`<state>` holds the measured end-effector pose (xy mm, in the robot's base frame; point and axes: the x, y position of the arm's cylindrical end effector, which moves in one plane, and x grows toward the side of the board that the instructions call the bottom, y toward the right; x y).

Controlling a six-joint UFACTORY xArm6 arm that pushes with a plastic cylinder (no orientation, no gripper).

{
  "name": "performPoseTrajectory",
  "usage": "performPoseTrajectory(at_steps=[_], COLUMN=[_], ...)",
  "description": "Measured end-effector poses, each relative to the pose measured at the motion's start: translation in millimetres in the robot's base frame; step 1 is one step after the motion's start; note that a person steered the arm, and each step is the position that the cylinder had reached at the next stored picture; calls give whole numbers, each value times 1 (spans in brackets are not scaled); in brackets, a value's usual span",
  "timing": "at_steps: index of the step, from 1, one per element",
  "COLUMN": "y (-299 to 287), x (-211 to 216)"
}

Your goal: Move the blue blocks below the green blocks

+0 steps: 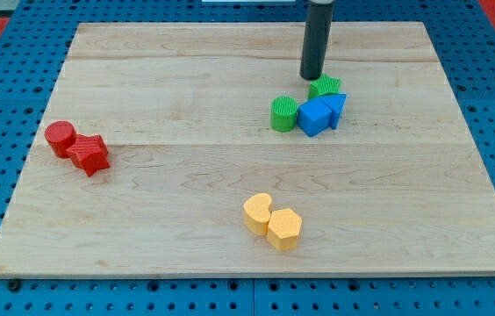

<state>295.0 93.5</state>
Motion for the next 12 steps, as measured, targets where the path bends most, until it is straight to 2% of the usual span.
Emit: performPoseTrajectory(at_steps=[1, 2, 3, 4, 5, 6, 8, 9, 10, 11, 12], y=[24, 80, 51, -16, 4, 37, -38, -45, -27, 21, 19], x=[0, 51, 60, 60, 55, 82, 148, 149, 124, 125, 159])
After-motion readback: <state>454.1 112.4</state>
